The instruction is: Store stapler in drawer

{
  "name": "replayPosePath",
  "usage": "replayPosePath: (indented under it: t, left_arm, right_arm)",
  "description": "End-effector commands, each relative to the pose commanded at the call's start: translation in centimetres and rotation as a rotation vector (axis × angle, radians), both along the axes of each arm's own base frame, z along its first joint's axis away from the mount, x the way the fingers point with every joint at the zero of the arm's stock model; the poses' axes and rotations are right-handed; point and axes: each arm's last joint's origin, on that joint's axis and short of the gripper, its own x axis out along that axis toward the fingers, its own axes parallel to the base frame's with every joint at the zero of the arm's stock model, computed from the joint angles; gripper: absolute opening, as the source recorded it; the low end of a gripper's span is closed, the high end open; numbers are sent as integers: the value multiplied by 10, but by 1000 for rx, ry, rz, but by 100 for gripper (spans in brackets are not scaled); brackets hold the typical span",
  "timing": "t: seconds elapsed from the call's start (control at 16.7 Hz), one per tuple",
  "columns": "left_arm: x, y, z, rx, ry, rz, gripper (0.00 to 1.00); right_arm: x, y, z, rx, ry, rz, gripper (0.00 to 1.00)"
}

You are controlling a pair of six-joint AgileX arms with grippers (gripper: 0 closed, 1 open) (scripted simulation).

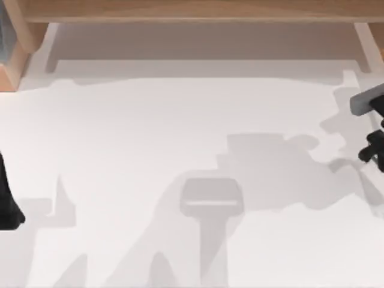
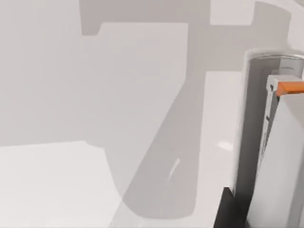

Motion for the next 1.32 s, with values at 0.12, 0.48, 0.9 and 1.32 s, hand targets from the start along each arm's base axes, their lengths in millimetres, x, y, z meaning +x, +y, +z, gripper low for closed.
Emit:
replayPosePath:
  t: [0.12, 0.48, 0.9, 1.32]
  left_arm:
    - [0, 0, 0, 0, 0, 0, 100]
    - [0, 0, 0, 0, 0, 0, 100]
    - [0, 0, 0, 0, 0, 0, 100]
    - [0, 0, 0, 0, 0, 0, 100]
  right_arm:
    - [3, 6, 2, 3, 42, -12, 0]
    - [30, 18, 42, 34, 80, -74, 0]
    - [73, -67, 137, 63, -200, -286, 0]
    - [106, -187, 94, 18, -210, -478, 0]
